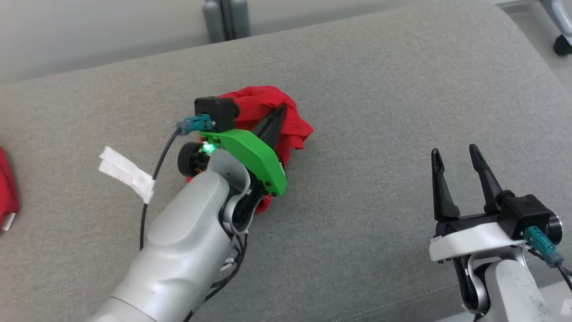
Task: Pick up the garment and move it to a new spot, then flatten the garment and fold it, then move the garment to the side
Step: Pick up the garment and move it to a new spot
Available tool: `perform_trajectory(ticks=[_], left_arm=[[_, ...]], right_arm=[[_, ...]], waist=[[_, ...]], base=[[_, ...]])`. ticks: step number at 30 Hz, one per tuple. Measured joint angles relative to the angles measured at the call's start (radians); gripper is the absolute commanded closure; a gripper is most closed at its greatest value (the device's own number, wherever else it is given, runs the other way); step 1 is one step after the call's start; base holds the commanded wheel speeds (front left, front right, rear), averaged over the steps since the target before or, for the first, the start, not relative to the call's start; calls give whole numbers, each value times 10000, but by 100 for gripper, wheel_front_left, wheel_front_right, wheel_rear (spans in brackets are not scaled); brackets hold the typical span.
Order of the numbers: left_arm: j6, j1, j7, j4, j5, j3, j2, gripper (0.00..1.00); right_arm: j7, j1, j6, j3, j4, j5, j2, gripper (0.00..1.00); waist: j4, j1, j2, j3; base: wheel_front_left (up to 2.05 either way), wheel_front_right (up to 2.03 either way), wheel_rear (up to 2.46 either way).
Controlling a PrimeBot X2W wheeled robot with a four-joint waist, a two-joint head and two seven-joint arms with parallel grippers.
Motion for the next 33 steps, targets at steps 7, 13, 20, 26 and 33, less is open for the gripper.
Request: perform_trajectory(ticks=[7,13,20,26,33], left_arm=[[909,-225,-1055,-514,-1724,-2136,-4,33],[1365,-740,-1599,-830,-2888,-3557,-4,0],[1400,-1183,-2104,-529,-3033,-4349,-2,0],[1319,-1086,-2266,-151,-2261,-3622,35,0],[1501,833,-2289,-754,-151,-1300,761,0]], right_arm=[[-2,-142,0,176,142,67,2,0],[0,-148,0,242,290,65,4,0],[0,-61,0,-123,282,-44,6,0],[-2,191,0,-334,255,-230,6,0],[0,489,0,-453,245,-412,6,0]], waist=[[-580,0,0,587],[-623,0,0,636],[-123,0,0,426],[385,0,0,4],[951,0,0,-680]], base=[[0,0,0],[0,0,0],[0,0,0],[0,0,0],[0,0,0]])
